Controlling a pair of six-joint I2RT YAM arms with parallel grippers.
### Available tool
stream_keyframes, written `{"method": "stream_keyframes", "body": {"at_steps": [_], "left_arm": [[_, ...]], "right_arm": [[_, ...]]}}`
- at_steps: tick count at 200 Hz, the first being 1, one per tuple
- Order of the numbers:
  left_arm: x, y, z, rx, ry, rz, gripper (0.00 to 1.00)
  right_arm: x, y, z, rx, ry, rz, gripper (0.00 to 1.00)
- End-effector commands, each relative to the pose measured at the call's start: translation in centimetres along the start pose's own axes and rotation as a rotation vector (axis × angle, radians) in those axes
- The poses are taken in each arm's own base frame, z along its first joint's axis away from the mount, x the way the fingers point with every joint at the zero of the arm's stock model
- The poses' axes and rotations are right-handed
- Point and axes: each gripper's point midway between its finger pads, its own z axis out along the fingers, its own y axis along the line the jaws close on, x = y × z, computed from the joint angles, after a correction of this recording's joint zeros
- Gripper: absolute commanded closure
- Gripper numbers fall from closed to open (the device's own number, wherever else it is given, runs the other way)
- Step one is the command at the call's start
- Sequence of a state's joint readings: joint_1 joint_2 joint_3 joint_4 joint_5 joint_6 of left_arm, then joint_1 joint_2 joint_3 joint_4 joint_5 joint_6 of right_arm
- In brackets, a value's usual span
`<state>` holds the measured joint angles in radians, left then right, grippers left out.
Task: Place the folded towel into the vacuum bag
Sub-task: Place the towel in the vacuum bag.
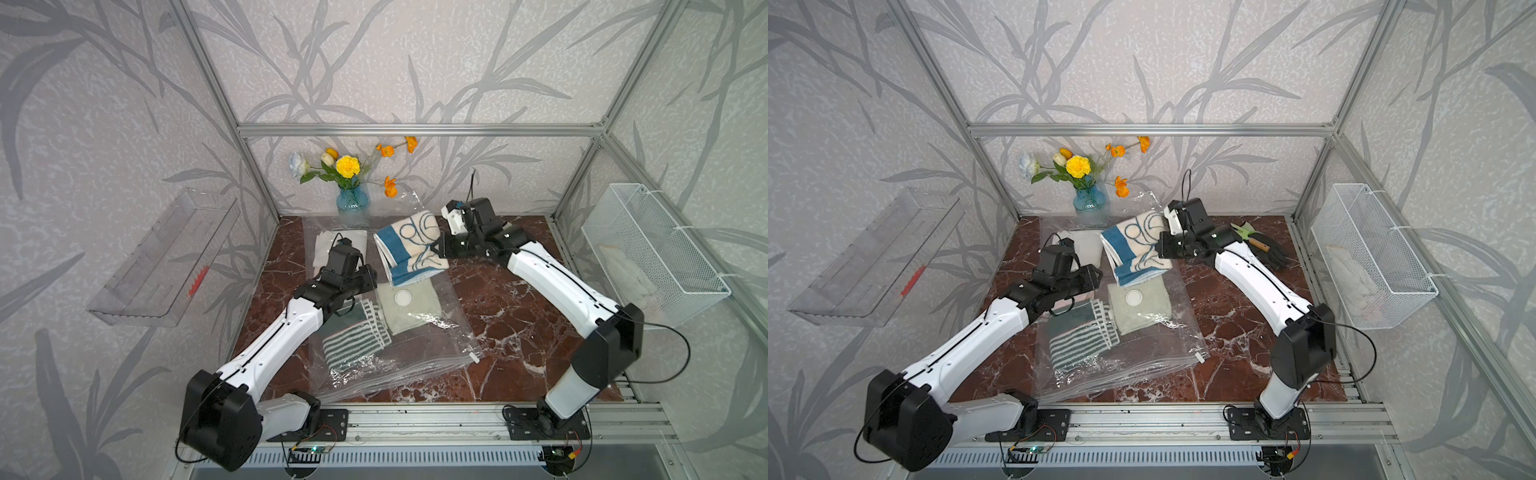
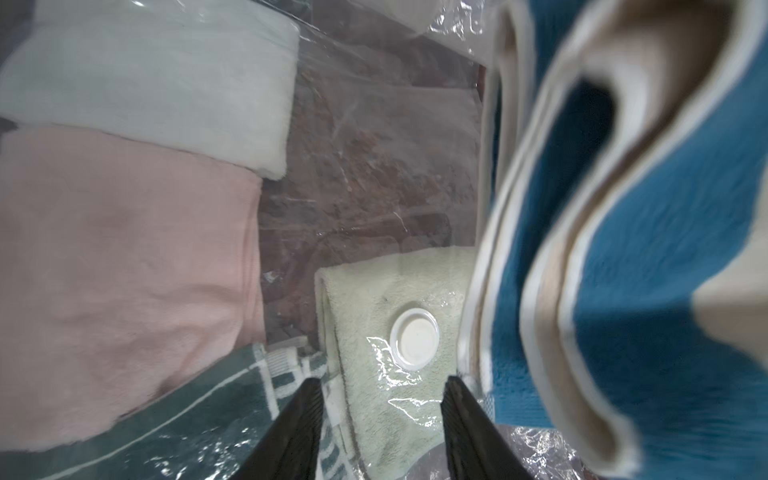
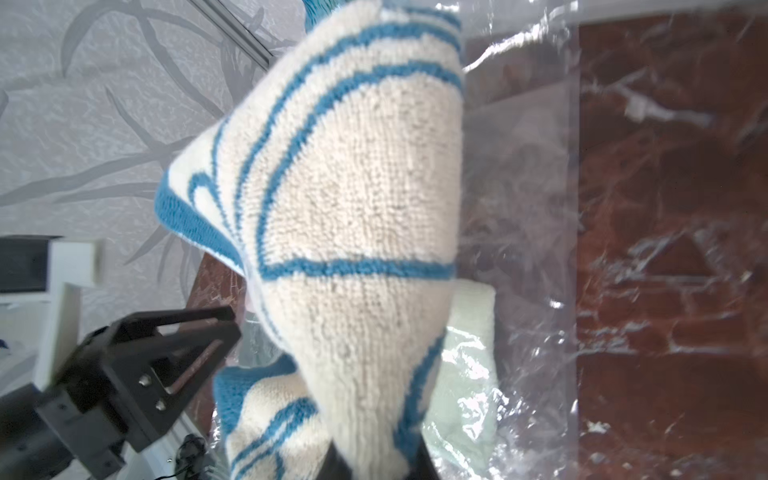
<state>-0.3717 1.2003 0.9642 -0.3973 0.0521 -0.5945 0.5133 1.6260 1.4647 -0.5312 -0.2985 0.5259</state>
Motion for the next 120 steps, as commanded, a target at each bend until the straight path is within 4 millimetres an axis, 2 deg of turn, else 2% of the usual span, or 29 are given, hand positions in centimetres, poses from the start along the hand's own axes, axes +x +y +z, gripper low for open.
{"method": "stream_keyframes", "body": {"at_steps": [1,12,26,36,56,68,91,120], "left_arm": [[-0.1,0.8,-0.7,-0.027,-0.003,0.019,0.52],[0.2,-0.4,-0.1,0.036,0.018,0.034,0.51],[1.2,-1.6,1.1,0.102,0.073,0.011,0.52],[2.2,-2.6,1.9,0.128,0.116,0.016,0.52],[4.2,-5.3,3.0,0.182,0.193,0.074,0.52],[5.5,-7.3,3.5,0.224,0.234,0.109,0.52],[7.7,-10.5,4.5,0.302,0.287,0.144,0.52],[8.6,-12.7,6.5,0.363,0.325,0.133,0.52]], "right_arm": [[4.4,-3.2,3.7,-0.043,0.057,0.189,0.99],[7.6,-5.7,5.2,-0.008,0.131,0.221,0.93],[10.8,-7.9,6.5,0.040,0.216,0.215,0.72],[12.3,-8.5,6.8,0.043,0.268,0.182,0.57],[13.1,-8.4,6.1,0.002,0.276,0.197,0.39],[12.5,-8.4,5.2,-0.029,0.232,0.231,0.34],[11.4,-9.4,4.0,-0.108,0.153,0.367,0.32],[11.9,-10.7,5.1,-0.111,0.145,0.441,0.32]]}}
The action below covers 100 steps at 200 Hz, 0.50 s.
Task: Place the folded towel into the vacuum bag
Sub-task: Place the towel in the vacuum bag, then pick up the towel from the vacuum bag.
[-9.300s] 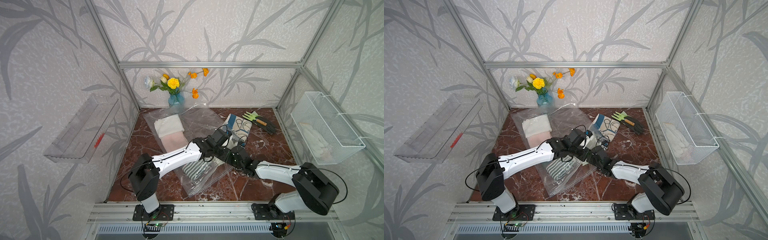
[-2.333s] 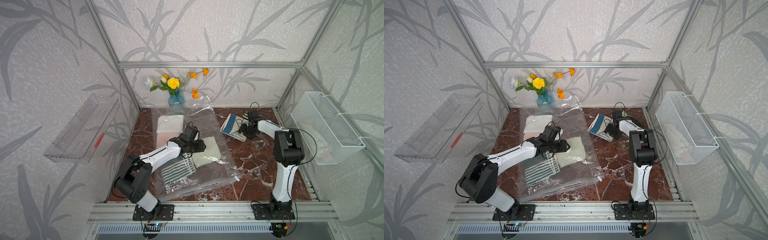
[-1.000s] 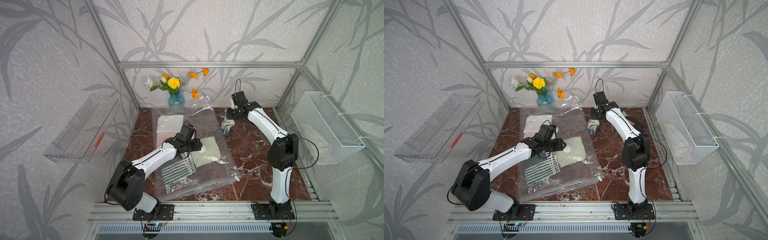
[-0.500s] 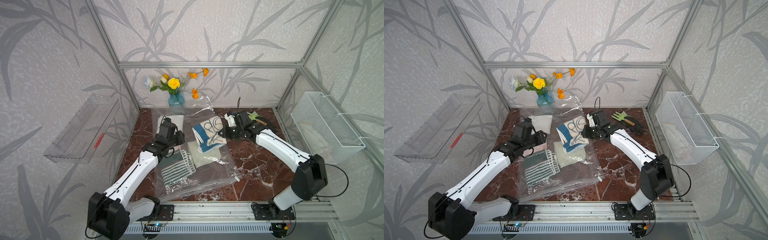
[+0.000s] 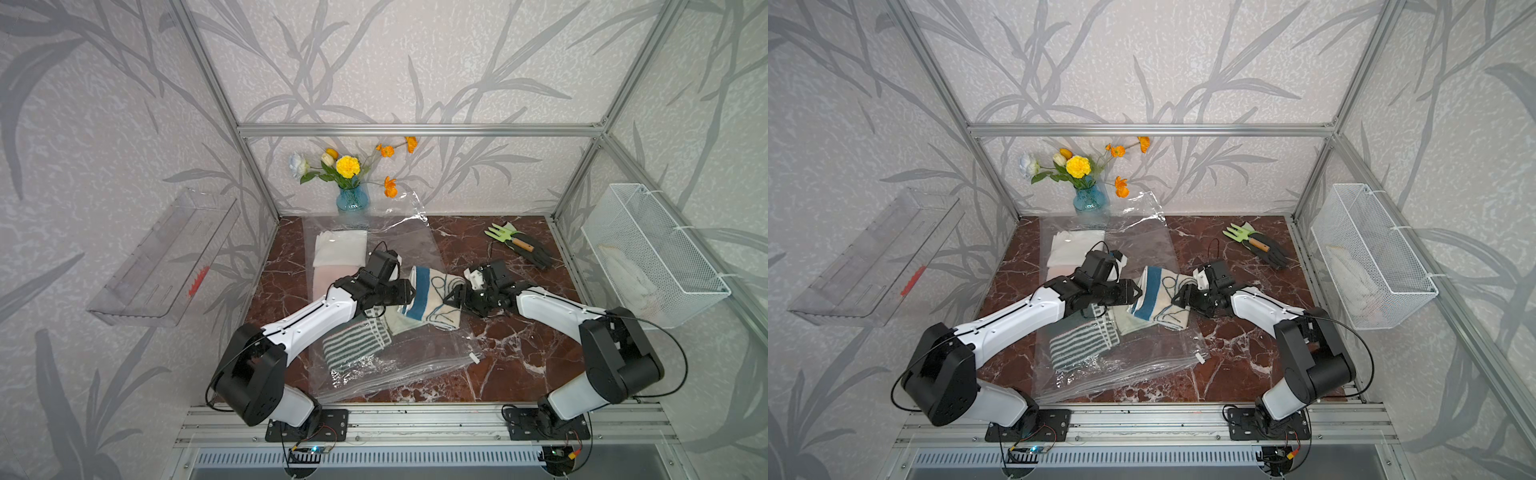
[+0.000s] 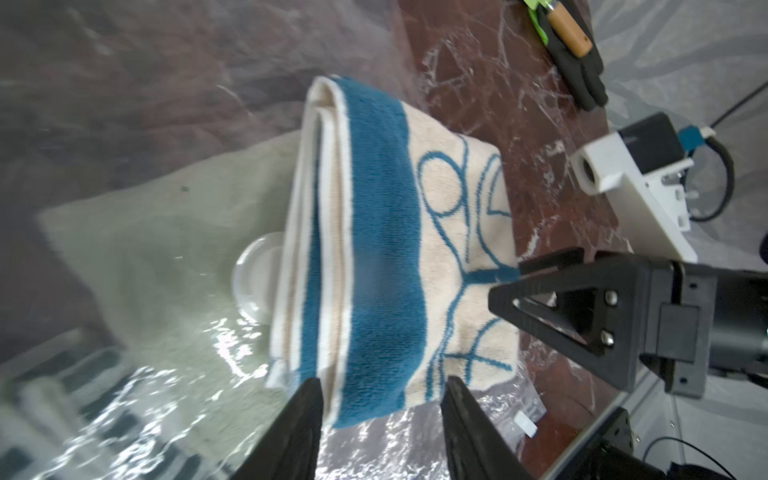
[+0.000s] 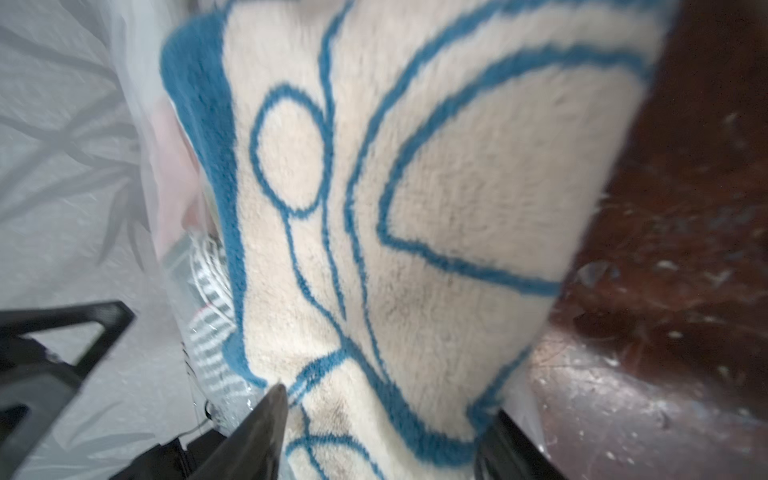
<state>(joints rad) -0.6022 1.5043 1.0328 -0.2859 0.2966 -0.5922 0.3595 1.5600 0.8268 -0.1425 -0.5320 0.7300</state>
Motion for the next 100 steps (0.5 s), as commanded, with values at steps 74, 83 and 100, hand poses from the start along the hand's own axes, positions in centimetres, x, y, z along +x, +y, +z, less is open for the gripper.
{"method": "stream_keyframes", "body": {"at_steps": [74,83,100], "left_arm": [[-1.9,-3.4,6.8,0.106,0.046,0.031,0.62],[-1.5,-2.5,7.6,0.079,0.059,0.033,0.64],[-0.6,-1.1,9.4,0.043,0.087,0.025,0.64]], "right_arm": [[-1.0,-2.0,1.0,0.027,-0.105,0.095,0.68],[-0.9,-2.3,0.6,0.076,-0.104,0.074,0.73],[-0.9,-2.1,-0.3,0.180,-0.099,0.000,0.77]]}}
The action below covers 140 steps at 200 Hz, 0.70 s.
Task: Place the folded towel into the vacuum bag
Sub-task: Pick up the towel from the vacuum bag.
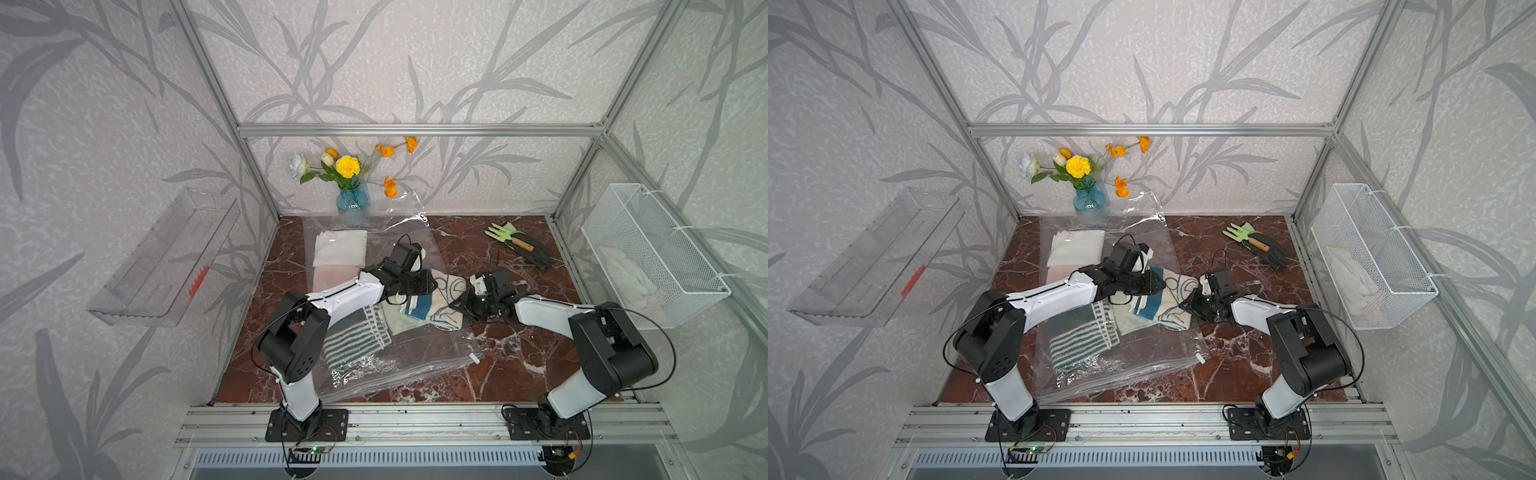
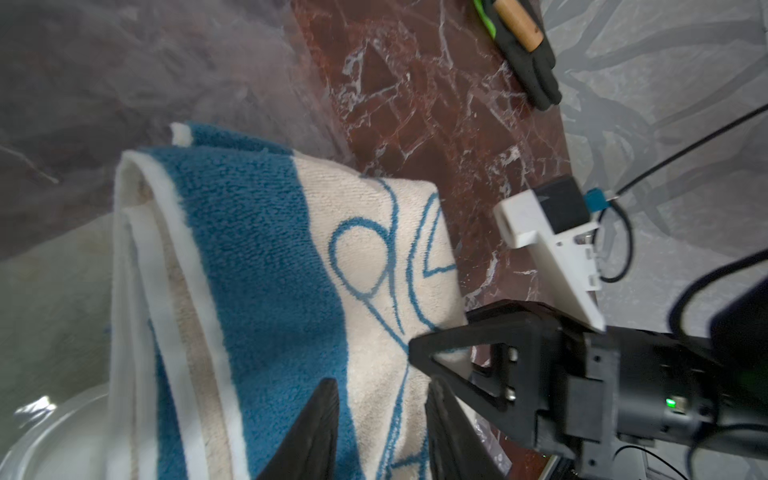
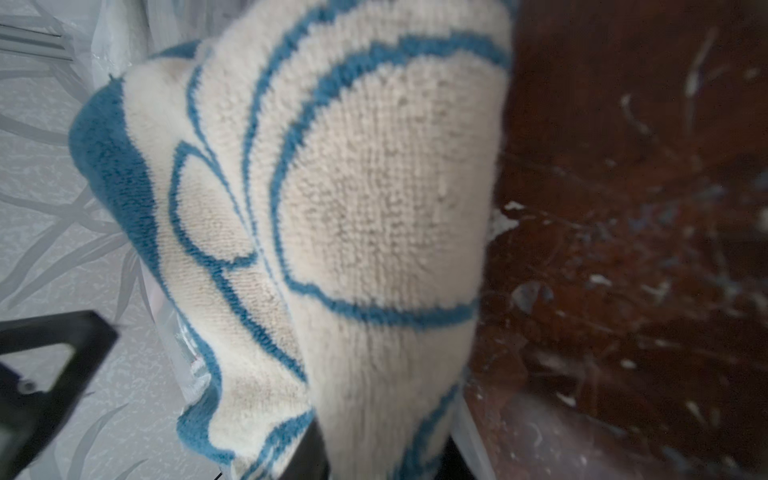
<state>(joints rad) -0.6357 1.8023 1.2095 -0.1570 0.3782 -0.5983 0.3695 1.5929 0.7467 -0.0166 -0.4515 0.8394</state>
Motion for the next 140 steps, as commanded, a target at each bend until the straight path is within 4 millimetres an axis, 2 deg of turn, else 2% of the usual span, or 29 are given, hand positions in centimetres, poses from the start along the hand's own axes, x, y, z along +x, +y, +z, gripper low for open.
{"method": "stream_keyframes", "body": {"at_steps": [1,30,42,57,69,78,90,107,127,140], "left_arm": [[0.9,1.8,2.2,-0.045,0.032,0.002,0.64],[2.6,3.9,3.7,-0.089,0.072,-0.020,0.65],[3.0,4.2,3.8,-0.098,0.078,-0.020,0.65],[3.1,4.3,3.8,-0.097,0.078,-0.021,0.65],[2.8,4.0,3.5,-0.080,0.070,-0.026,0.65],[2.7,3.7,3.2,-0.063,0.066,-0.038,0.65],[2.4,3.5,2.0,-0.040,0.051,-0.063,0.65],[1.9,4.1,-0.6,-0.039,0.008,-0.101,0.65],[2.3,6.6,-3.5,-0.100,-0.018,-0.148,0.65],[3.0,8.0,-4.3,-0.137,-0.019,-0.157,0.65]], "right_arm": [[-1.0,0.4,-1.8,0.135,-0.048,-0.104,0.77],[-1.6,1.2,-3.3,0.372,-0.054,-0.284,0.79],[-2.2,2.9,-3.9,0.442,-0.077,-0.368,0.79],[-2.2,4.9,-3.5,0.480,-0.081,-0.443,0.79],[-2.0,7.3,-2.9,0.465,-0.091,-0.494,0.79],[-1.6,7.7,-1.4,0.486,-0.067,-0.516,0.79],[-1.5,7.9,-0.5,0.509,-0.054,-0.530,0.81],[-2.1,7.7,-0.3,0.534,-0.081,-0.544,0.85],[-2.4,7.9,-0.5,0.557,-0.083,-0.581,0.88],[-2.3,8.3,-0.3,0.554,-0.080,-0.605,0.88]]}}
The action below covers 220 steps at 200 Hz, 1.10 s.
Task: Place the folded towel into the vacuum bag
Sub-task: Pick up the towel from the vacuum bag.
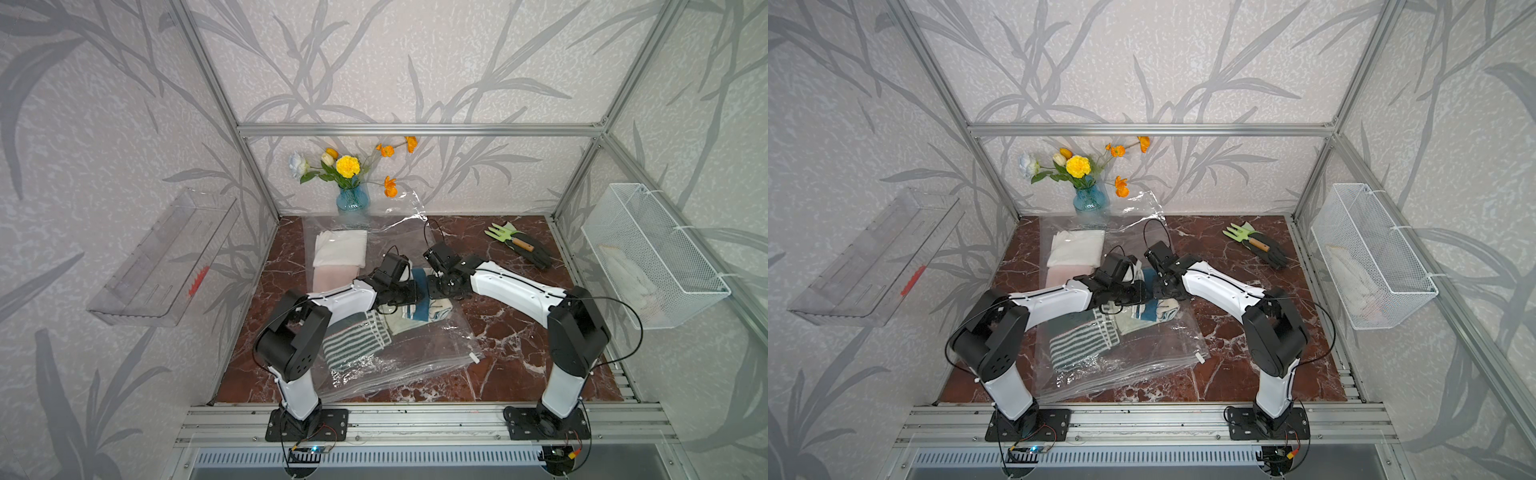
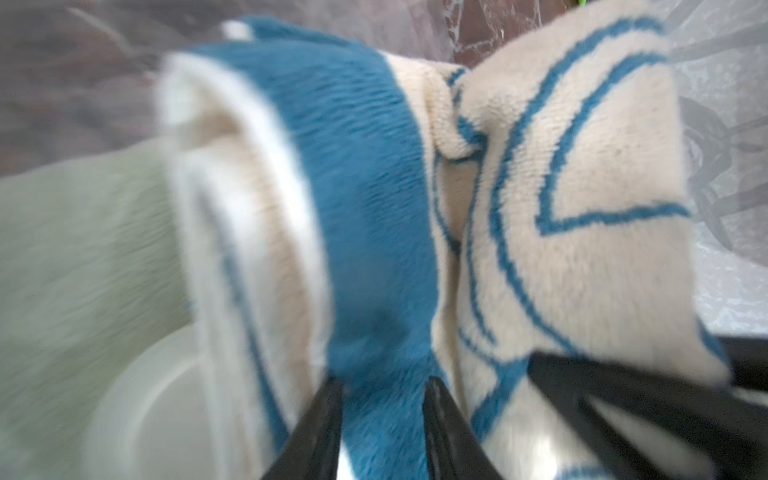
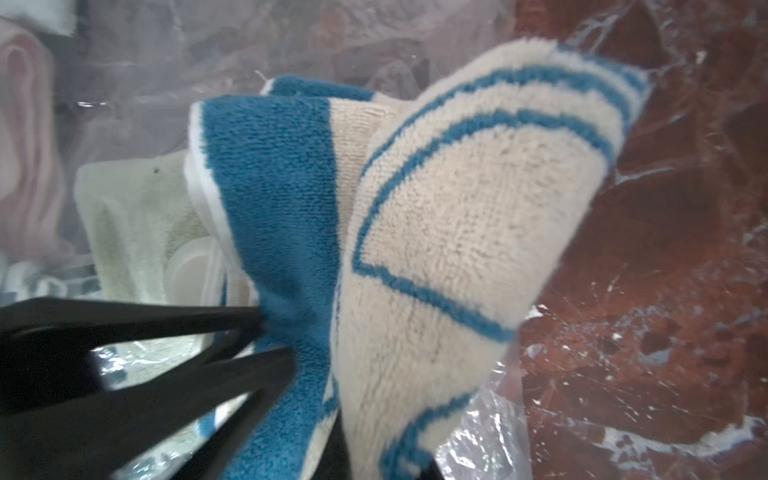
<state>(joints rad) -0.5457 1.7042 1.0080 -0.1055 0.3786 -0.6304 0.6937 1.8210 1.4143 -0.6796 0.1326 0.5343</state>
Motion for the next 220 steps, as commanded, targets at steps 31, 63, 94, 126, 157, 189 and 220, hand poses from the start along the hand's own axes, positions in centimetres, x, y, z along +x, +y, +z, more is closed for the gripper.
{"method": "stream_keyframes", "body": {"at_steps": [31,63,94,126,157,189,220], "left_arm": [[2.0,3.4,-0.6,-0.053,0.024,-0.059,0.67],[2.4,3.3,0.9,-0.013,0.024,-0.083,0.68],[2.8,3.8,0.1,-0.027,0.029,-0.087,0.70],[2.2,5.9,-4.3,-0.119,-0.017,-0.109,0.70],[1.5,7.2,-7.5,-0.169,-0.055,-0.115,0.70],[0.6,7.2,-9.3,-0.162,-0.108,-0.119,0.70],[0.5,7.3,-9.6,-0.161,-0.115,-0.111,0.71]], "right_arm": [[-1.0,2.2,-0.4,0.018,-0.031,-0.088,0.87],[-0.9,6.3,1.0,-0.058,-0.036,-0.083,0.83],[0.4,8.2,3.7,-0.081,0.011,-0.097,0.70],[1.2,7.7,4.5,-0.066,0.030,-0.160,0.45],[3.0,8.5,5.2,-0.045,0.084,-0.254,0.24],[4.9,5.4,7.1,0.194,0.173,-0.341,0.18],[6.2,3.9,9.4,0.230,0.220,-0.393,0.24]]}}
